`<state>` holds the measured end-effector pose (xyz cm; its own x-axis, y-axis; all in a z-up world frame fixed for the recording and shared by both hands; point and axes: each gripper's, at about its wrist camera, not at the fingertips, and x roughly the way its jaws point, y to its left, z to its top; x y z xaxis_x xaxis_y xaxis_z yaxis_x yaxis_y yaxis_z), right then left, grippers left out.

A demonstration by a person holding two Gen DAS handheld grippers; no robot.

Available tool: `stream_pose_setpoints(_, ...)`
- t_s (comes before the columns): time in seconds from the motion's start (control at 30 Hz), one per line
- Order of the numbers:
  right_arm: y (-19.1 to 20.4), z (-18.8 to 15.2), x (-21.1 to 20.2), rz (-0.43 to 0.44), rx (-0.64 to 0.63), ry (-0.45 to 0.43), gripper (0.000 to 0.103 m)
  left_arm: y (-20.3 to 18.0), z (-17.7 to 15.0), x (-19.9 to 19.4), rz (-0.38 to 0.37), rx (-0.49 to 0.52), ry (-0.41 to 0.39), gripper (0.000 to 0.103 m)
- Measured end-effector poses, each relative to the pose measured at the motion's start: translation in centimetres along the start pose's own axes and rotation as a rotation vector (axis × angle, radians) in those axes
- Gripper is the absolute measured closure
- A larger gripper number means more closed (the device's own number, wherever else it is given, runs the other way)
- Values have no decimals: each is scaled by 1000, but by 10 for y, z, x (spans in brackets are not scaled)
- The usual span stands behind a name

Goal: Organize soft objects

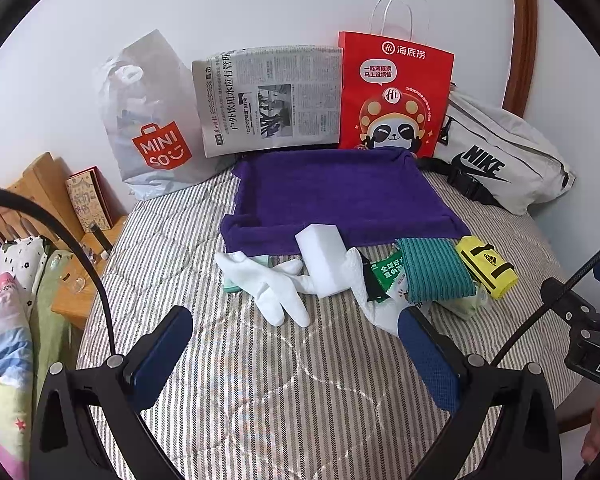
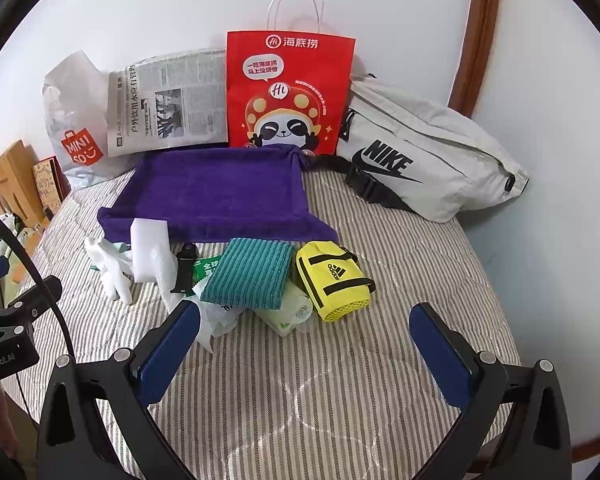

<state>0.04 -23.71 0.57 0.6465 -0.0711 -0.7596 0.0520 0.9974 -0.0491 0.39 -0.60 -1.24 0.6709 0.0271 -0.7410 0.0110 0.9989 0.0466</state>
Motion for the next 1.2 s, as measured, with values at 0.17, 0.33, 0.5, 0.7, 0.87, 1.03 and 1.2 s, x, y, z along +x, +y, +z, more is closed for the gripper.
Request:
stream_pose_setpoints(0.17, 0, 1, 0, 0, 1, 1, 0, 0, 0, 0, 0, -1, 0, 0)
stream_pose_setpoints(0.33, 1, 0, 0, -1, -1, 2, 0, 2, 0, 1, -1, -2, 5, 0)
stream_pose_setpoints(0.5, 1, 1, 0, -4, -2, 0, 0, 3, -1, 1, -2, -3, 4, 0)
stream_pose_setpoints(0.7, 2, 1, 0, -5, 0, 2, 0, 4, -2, 1, -3, -4, 5, 0)
stream_pose_setpoints(0.87, 1, 1, 1, -5, -3, 0, 0, 3, -3, 3, -5, -5, 10, 0)
stream_pose_setpoints(1.03, 1, 0, 5, -1, 0, 6, 0, 3, -4, 6, -3, -5, 9, 0)
stream_pose_setpoints(1.2, -2, 1, 20, 2, 7, 29, 0, 9, -5, 26, -7, -6, 30, 0)
